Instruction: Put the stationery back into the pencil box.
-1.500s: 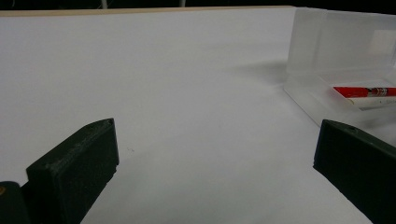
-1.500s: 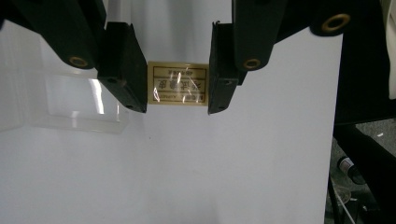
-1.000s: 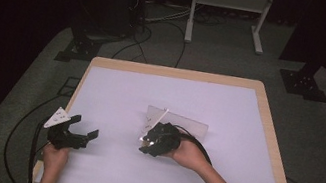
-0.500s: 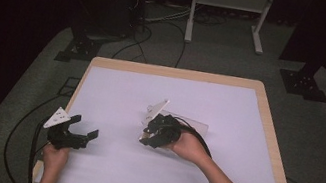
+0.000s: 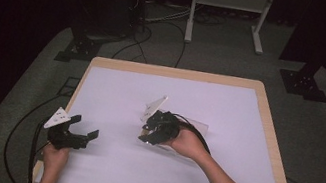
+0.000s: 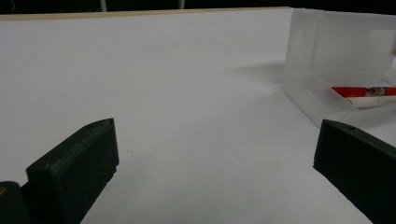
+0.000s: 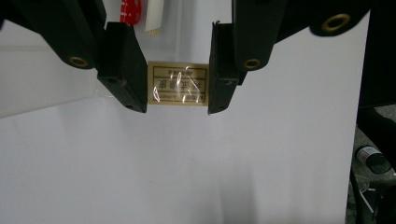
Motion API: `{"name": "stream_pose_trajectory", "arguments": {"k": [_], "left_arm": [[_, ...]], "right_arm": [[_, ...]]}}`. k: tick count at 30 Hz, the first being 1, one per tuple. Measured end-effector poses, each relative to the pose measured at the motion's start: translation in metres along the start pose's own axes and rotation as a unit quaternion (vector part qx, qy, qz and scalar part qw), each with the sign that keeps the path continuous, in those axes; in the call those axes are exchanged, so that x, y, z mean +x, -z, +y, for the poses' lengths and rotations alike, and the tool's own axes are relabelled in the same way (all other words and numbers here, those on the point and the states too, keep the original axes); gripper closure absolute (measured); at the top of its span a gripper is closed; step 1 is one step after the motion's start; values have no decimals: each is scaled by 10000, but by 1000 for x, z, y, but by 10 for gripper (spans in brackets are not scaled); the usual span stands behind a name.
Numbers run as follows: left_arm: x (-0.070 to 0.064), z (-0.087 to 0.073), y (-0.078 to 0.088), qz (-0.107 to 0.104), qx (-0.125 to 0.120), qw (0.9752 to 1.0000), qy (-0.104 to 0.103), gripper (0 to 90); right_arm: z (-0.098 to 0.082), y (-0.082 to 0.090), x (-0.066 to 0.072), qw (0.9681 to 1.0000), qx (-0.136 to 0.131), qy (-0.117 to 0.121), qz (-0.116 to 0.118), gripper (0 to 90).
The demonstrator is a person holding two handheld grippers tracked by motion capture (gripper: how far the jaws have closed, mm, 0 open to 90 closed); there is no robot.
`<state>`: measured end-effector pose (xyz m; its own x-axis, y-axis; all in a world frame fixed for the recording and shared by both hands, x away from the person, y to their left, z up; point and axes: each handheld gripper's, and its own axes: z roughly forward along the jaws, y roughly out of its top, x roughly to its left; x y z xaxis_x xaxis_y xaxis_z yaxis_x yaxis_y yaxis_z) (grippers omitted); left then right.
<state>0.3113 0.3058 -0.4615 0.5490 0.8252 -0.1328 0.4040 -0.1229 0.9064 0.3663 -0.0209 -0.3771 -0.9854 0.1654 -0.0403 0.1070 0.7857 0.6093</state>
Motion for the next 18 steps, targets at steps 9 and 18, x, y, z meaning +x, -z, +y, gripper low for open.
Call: {"name": "stream_pose_trajectory", "arguments": {"k": [9,18], "left_arm": [[0,0,0,-8,-14,10000,4,0],[-1,0,0,-5,8,10000,-16,0]], "right_arm": [[0,-2,-7,10000,6,-40,-45,586],[-3,-9,-16,9998,68,-141,-78,586]]}}
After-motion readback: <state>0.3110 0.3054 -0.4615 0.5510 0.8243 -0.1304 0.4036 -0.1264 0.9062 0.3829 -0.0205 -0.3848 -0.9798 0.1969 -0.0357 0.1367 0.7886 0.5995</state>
